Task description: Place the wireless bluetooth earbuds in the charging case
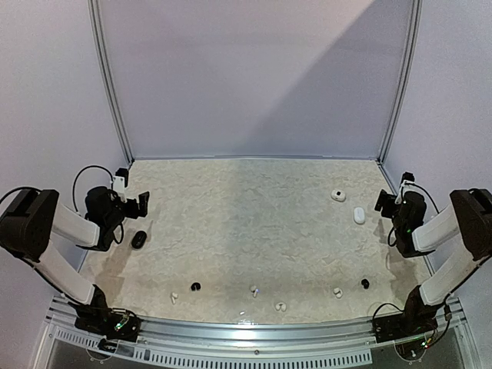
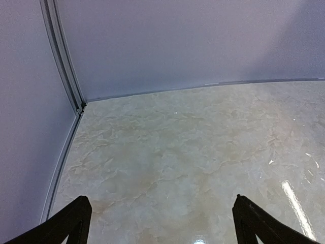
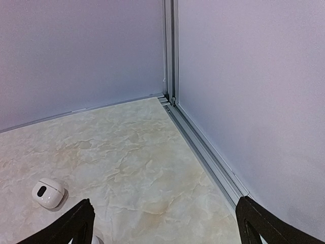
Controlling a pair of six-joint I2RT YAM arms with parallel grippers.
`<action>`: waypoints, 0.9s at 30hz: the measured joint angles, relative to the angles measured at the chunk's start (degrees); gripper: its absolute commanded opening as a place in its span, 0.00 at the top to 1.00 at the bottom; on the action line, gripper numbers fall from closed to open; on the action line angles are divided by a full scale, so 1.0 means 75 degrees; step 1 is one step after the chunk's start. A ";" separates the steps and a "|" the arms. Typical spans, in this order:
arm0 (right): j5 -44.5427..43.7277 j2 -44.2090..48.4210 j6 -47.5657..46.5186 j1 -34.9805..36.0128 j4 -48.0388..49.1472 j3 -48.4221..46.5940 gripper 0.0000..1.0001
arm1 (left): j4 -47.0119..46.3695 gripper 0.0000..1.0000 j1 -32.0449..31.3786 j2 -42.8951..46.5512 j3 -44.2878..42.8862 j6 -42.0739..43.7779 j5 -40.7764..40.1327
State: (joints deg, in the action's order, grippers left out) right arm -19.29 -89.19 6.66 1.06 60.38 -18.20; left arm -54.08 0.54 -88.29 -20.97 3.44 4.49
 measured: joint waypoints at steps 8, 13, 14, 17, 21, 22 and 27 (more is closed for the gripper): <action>0.0000 0.1413 0.0137 0.0000 -0.2885 -0.1218 0.02 | 0.0000 0.01 0.0000 0.0000 0.0000 0.0000 -0.0003; 0.0539 0.2162 0.0734 0.0000 -0.5598 -0.2970 0.13 | 0.1227 0.01 0.0000 0.0629 -0.0239 0.0000 -0.0085; 0.0717 0.2194 0.0982 0.0009 -0.6228 -0.3290 0.14 | 0.1947 0.01 0.0003 0.0991 -0.0560 0.0102 0.0102; 0.1003 0.2081 0.1550 0.0149 -0.7647 -0.3777 0.14 | 0.3555 0.01 0.0000 0.1591 -0.1891 0.0522 0.1005; 0.1052 0.1335 0.2183 0.0615 -0.9442 -0.4374 0.08 | 0.5062 0.01 -0.0032 0.1795 -0.3599 0.0621 0.1816; 0.1087 0.1032 0.2288 0.0743 -0.9908 -0.4587 0.07 | 0.5342 0.01 -0.0073 0.1833 -0.3815 0.0592 0.1958; 0.1268 -0.0434 0.2530 0.1134 -1.1517 -0.5753 0.12 | 0.6368 0.01 -0.0303 0.1865 -0.4028 0.0096 0.2521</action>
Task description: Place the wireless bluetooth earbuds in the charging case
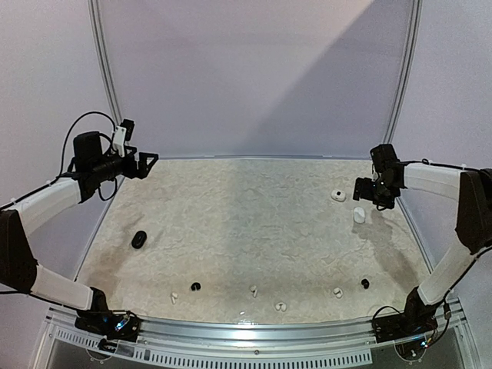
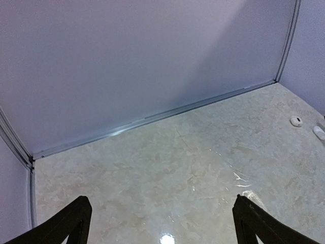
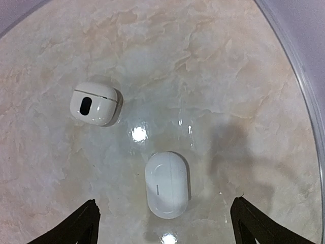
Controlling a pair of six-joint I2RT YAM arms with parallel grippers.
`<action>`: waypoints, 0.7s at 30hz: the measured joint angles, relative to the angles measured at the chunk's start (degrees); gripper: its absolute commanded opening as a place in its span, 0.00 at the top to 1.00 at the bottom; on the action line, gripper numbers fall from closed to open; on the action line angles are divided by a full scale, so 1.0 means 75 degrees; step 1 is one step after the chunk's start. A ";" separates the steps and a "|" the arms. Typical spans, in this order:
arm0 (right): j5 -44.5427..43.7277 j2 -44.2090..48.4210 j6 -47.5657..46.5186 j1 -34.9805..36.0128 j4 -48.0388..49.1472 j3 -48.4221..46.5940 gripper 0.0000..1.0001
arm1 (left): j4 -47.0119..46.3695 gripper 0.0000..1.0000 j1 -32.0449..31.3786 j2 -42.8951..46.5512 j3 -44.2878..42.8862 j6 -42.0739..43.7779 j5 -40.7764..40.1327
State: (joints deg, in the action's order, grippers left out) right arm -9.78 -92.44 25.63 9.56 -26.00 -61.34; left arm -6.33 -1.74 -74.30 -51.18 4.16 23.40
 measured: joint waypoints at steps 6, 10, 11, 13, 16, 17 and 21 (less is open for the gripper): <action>0.0195 -0.1317 -0.0044 0.0076 -0.0927 -0.1070 0.26 | 0.0440 0.01 -0.0035 -0.0009 0.0000 -0.0519 0.0484; 0.0376 -0.1932 -0.0029 0.0076 -0.1183 -0.1259 0.26 | 0.0600 0.01 -0.0050 -0.0009 0.0000 -0.0583 0.0597; 0.0396 -0.2020 -0.0017 0.0076 -0.1268 -0.1256 0.27 | 0.0615 0.01 -0.0052 -0.0009 0.0000 -0.0583 0.0603; 0.0423 -0.2090 0.0017 0.0076 -0.1358 -0.1256 0.30 | 0.0627 0.01 -0.0052 -0.0009 0.0000 -0.0583 0.0621; 0.0495 -0.2098 0.0082 0.0085 -0.1378 -0.1256 0.39 | 0.0624 0.01 -0.0052 -0.0009 0.0000 -0.0580 0.0685; 0.0519 -0.2107 0.0099 0.0087 -0.1378 -0.1250 0.41 | 0.0621 0.01 -0.0052 -0.0012 0.0000 -0.0580 0.0731; 0.0577 -0.2221 0.0163 0.0090 -0.1291 -0.1139 0.46 | 0.0606 0.01 -0.0055 -0.0064 -0.0058 -0.0580 0.0906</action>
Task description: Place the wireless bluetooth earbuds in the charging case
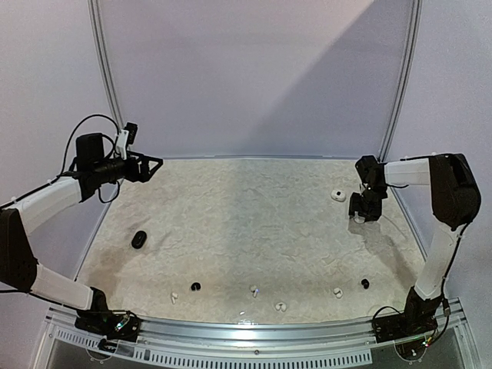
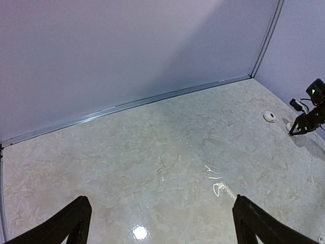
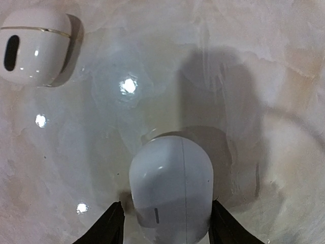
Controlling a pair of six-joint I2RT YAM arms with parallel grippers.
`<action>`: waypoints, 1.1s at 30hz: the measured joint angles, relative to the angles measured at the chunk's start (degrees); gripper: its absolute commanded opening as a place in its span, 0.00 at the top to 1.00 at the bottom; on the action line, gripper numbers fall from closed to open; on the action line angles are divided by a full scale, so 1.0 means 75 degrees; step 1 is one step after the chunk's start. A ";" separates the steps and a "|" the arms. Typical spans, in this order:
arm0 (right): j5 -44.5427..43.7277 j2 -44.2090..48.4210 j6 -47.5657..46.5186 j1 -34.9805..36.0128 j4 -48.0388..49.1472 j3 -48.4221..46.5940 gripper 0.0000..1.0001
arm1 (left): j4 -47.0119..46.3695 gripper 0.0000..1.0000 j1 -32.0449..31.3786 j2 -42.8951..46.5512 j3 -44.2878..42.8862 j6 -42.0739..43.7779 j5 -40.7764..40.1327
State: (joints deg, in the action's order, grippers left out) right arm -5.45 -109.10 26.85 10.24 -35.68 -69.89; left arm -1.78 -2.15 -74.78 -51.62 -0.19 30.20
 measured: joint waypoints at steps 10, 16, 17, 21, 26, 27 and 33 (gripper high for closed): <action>-0.0085 -0.0105 -0.0020 0.0035 0.0061 0.0017 0.77 | 0.0023 0.01 0.0000 -0.0050 -0.0286 -0.0184 0.0254; -0.0513 0.0082 -0.0612 0.0574 0.0181 0.0012 0.82 | 0.0370 0.10 -0.0111 -0.0050 -0.0752 -0.0813 0.0580; -0.0656 0.0242 -0.0842 0.0854 0.0291 0.0009 0.83 | 0.0493 0.12 -0.0166 -0.0050 -0.0857 -0.0918 0.0650; -0.1221 0.1163 -0.2043 0.2375 0.1061 -0.0219 0.85 | 0.1230 0.18 -0.0498 -0.0111 -0.1448 -0.1134 0.0877; -0.1679 0.1778 -0.3987 0.4403 0.2841 -0.1343 0.90 | 0.2124 0.20 -0.1160 -0.0219 -0.2398 -0.1134 0.1326; -0.1772 0.1781 -0.4427 0.4739 0.3226 -0.1571 0.91 | 0.2302 0.19 -0.1346 -0.0251 -0.2620 -0.1084 0.1440; -0.2273 0.1142 -0.6878 0.6009 0.4654 -0.2681 0.93 | 0.3296 0.16 -0.2296 -0.0428 -0.3520 -0.0321 0.2232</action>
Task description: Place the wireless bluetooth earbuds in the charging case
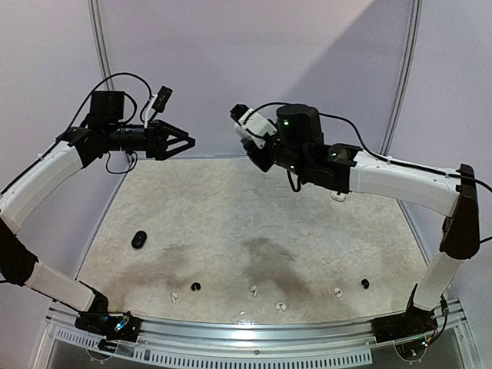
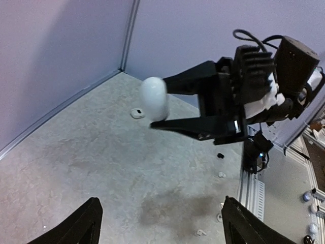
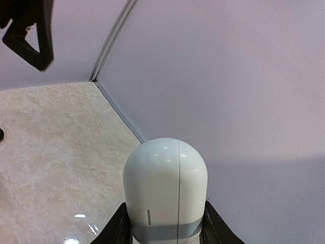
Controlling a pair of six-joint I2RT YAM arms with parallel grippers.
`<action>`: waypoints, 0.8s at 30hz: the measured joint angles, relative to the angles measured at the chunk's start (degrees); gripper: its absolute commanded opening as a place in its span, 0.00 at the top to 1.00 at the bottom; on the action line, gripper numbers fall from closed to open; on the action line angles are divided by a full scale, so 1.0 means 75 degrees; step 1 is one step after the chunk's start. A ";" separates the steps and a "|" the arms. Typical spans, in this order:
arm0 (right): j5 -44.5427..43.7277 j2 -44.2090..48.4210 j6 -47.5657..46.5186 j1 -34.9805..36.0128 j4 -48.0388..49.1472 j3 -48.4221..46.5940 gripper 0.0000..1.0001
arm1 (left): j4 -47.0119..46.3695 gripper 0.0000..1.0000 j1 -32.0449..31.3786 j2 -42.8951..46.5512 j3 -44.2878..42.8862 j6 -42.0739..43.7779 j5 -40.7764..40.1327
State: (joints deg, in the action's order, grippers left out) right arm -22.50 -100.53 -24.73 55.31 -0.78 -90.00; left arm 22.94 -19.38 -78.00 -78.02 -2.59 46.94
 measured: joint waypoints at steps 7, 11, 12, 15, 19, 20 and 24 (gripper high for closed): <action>-0.0169 -0.1058 -0.1999 0.0828 0.0286 -0.0825 0.98 | 0.0781 0.29 -0.0568 -0.0195 -0.0219 0.0705 0.0280; -0.0093 -0.1236 -0.2430 0.1093 0.0254 -0.0991 0.99 | 0.0877 0.51 -0.0595 -0.0309 -0.0221 0.0813 0.0198; -0.0087 -0.1241 -0.2480 0.1128 0.0248 -0.1029 0.99 | 0.0883 0.58 -0.0597 -0.0318 -0.0221 0.0775 0.0178; -0.0017 -0.1244 -0.2605 0.1198 0.0219 -0.1192 1.00 | 0.0860 0.76 -0.0612 -0.0321 -0.0233 0.0828 0.0041; 0.0076 -0.1244 -0.2707 0.1233 0.0160 -0.1326 1.00 | 0.0833 1.00 -0.0615 -0.0321 -0.0239 0.0729 -0.0012; 0.0082 -0.1244 -0.2713 0.1233 0.0160 -0.1326 1.00 | 0.0833 1.00 -0.0615 -0.0318 -0.0239 0.0702 -0.0023; 0.0111 -0.1247 -0.2722 0.1233 0.0157 -0.1329 0.58 | 0.0813 1.00 -0.0615 -0.0318 -0.0239 0.0629 -0.0029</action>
State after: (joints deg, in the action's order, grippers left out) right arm -21.67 -109.89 -45.15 64.55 0.40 -99.96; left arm 29.04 -23.99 -80.38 -79.81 2.13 46.72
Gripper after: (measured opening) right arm 0.399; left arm 0.206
